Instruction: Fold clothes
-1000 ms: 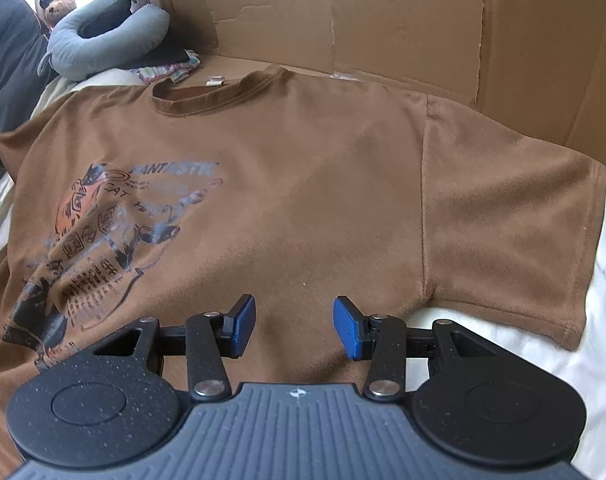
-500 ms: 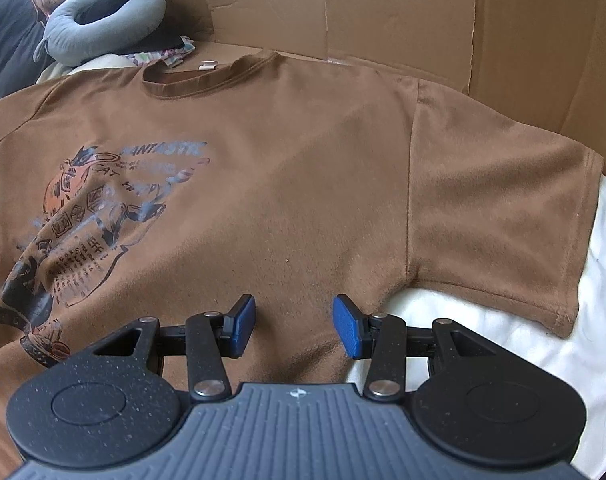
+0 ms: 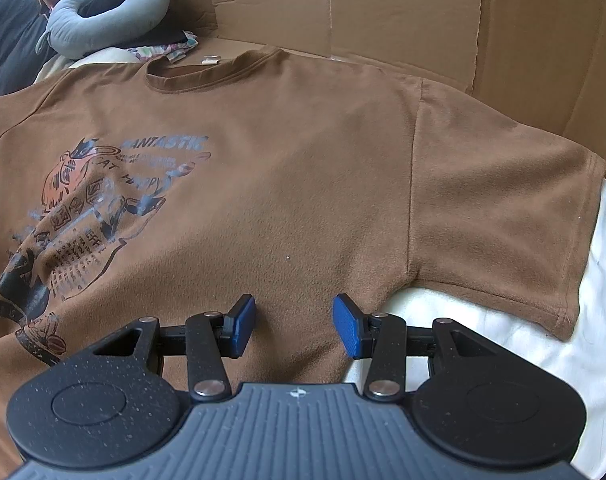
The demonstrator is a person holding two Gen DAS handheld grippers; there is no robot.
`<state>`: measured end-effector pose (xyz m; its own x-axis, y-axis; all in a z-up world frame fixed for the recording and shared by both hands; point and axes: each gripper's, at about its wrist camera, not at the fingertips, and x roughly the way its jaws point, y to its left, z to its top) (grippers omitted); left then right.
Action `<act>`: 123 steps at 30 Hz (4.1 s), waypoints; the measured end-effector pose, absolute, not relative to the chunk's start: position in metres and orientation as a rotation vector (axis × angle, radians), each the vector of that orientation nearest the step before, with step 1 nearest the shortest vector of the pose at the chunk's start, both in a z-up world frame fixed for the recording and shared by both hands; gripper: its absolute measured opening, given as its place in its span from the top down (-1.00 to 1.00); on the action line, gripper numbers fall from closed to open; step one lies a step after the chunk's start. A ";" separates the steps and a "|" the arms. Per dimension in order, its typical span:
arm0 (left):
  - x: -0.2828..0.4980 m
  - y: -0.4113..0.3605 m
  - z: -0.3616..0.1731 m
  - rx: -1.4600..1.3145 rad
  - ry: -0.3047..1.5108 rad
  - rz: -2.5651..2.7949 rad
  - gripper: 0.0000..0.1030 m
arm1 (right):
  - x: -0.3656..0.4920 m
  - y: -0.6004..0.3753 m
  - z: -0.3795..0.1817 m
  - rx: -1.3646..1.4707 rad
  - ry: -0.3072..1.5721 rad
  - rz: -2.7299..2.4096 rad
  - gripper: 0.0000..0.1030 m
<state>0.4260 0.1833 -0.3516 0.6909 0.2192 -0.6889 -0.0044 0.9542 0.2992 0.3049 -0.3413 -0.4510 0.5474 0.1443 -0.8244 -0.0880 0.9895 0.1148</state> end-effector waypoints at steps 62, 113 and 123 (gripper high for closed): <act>0.423 0.173 -0.389 -0.242 1.060 0.054 0.90 | 0.299 -0.342 -0.452 0.050 0.994 0.162 -0.02; 0.478 0.219 -0.433 -0.066 0.972 0.216 -0.12 | 0.332 -0.343 -0.429 0.031 0.961 0.206 -0.02; 0.487 0.218 -0.462 -0.076 1.038 0.187 -0.13 | 0.329 -0.339 -0.440 0.004 0.994 0.221 -0.01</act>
